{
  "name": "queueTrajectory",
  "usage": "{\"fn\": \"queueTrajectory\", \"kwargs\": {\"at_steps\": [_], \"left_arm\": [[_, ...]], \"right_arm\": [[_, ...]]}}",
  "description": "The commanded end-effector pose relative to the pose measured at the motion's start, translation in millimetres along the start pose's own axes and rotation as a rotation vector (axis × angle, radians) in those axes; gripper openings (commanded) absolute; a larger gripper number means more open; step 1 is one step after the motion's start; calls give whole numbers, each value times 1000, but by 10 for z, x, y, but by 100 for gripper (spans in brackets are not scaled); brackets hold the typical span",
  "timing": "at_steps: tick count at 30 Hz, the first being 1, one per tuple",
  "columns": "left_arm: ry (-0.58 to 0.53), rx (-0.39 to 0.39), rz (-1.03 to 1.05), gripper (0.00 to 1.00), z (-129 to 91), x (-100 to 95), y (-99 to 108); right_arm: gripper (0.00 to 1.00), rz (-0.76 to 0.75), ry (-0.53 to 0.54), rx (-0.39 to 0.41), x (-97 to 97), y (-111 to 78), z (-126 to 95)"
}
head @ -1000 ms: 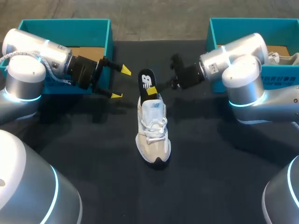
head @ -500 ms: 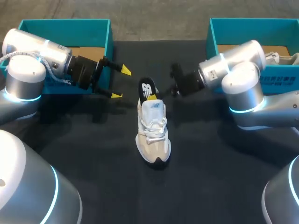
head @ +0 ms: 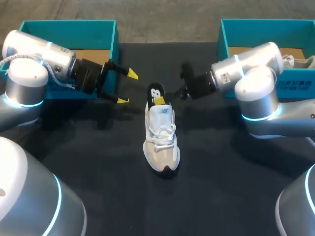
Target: Take the shoe out of the shoebox, open the shoe tongue, remove and reinsert the insole, then place the shoe into the shoebox
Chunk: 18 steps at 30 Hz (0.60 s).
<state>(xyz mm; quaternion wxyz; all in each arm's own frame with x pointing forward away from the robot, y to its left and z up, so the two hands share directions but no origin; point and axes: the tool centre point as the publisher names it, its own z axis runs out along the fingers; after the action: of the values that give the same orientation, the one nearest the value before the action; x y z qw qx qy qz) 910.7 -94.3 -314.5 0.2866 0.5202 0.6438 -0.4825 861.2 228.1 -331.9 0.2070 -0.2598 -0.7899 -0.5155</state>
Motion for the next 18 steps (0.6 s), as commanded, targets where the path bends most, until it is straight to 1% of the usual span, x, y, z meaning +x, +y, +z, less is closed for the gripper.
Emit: {"fn": "queueTrajectory", "kwargs": {"at_steps": [1,3,5,6,8,10,18], "left_arm": [[-1,1,1,100,5,7,10],[-1,1,1,100,5,7,10],[-1,1,1,100,5,7,10],[-1,1,1,100,5,7,10],[-1,1,1,100,5,7,10],[-1,1,1,100,5,7,10],[-1,1,1,100,5,7,10]], "right_arm": [[31,-4,-5,14,-35,86,-5],[28,-7,-7,15,-60,118,-2],[22,-8,-6,22,-78,136,13],[9,-4,-5,30,-93,132,28],[2,5,-7,42,-106,115,45],[0,12,-8,47,-112,86,49],[0,45,-11,60,-67,-77,33]]}}
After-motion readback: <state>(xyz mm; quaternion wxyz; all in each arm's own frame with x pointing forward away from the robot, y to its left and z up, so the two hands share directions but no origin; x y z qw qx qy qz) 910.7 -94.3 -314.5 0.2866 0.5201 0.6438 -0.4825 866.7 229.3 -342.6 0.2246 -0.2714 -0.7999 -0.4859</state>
